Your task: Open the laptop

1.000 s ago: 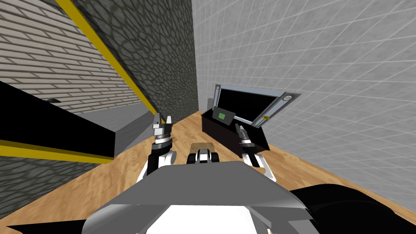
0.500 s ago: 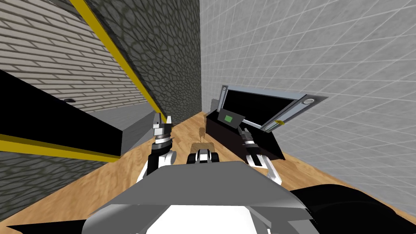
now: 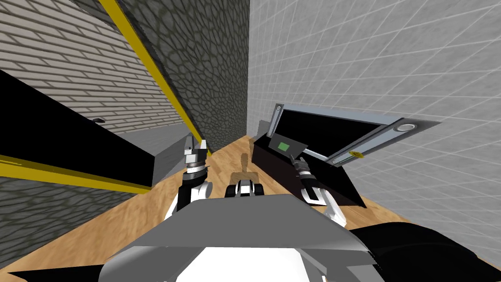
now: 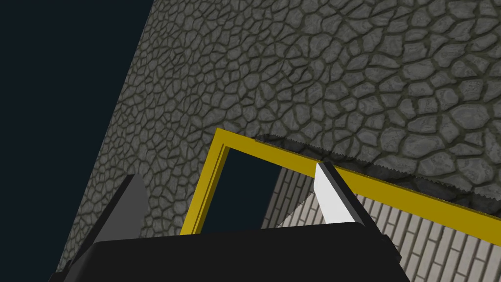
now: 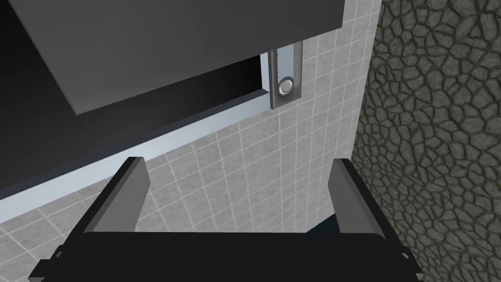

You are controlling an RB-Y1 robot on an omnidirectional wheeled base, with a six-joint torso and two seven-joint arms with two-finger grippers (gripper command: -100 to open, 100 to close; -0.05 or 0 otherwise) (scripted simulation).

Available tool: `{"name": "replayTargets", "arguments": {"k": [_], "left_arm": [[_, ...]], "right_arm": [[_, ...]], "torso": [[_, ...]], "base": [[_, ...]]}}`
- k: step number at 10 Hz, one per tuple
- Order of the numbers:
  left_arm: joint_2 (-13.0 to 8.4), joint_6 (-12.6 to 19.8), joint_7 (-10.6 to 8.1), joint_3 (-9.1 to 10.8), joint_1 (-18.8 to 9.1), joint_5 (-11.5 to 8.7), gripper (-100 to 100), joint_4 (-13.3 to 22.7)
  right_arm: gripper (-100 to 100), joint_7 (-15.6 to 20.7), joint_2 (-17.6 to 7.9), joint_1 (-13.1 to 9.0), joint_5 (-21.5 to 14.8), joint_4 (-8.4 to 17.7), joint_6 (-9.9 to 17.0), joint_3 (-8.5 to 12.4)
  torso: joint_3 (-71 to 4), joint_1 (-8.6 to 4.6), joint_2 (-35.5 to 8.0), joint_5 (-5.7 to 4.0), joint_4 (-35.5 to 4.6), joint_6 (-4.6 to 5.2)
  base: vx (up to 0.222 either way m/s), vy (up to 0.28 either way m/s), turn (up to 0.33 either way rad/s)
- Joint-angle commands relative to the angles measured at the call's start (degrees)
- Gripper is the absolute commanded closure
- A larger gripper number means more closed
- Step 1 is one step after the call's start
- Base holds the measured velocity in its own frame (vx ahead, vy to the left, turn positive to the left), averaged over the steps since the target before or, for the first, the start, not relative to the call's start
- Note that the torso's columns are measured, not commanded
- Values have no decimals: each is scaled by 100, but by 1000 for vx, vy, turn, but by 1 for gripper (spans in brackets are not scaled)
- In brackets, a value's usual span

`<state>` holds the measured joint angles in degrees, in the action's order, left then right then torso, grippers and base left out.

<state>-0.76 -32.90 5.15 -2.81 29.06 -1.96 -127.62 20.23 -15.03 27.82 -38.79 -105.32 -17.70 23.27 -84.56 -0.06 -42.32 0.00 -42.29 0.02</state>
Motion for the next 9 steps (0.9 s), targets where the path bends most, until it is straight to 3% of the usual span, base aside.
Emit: {"name": "replayTargets", "arguments": {"k": [1,4,6,7,9], "left_arm": [[0,0,0,0,0,0,0,0],[0,0,0,0,0,0,0,0],[0,0,0,0,0,0,0,0],[1,0,0,-1,0,0,0,0],[0,0,0,0,0,0,0,0]], "right_arm": [[-100,296,-141,-55,-449,377,332,354],[-100,425,-219,-90,-812,575,476,520],[-100,672,-389,-166,-1226,970,761,841],[-100,672,-389,-166,-1276,970,761,841],[-100,898,-575,-247,-1648,1347,1036,1141]], "torso": [[1,2,2,-2,-1,-2],[7,-5,-8,-4,-3,-2],[7,0,-7,-3,-4,-2],[-10,27,21,5,4,-4],[0,-1,2,-2,0,-2]], "base": [[200,212,195],[122,128,83],[141,147,146],[146,137,64],[149,132,157]]}}
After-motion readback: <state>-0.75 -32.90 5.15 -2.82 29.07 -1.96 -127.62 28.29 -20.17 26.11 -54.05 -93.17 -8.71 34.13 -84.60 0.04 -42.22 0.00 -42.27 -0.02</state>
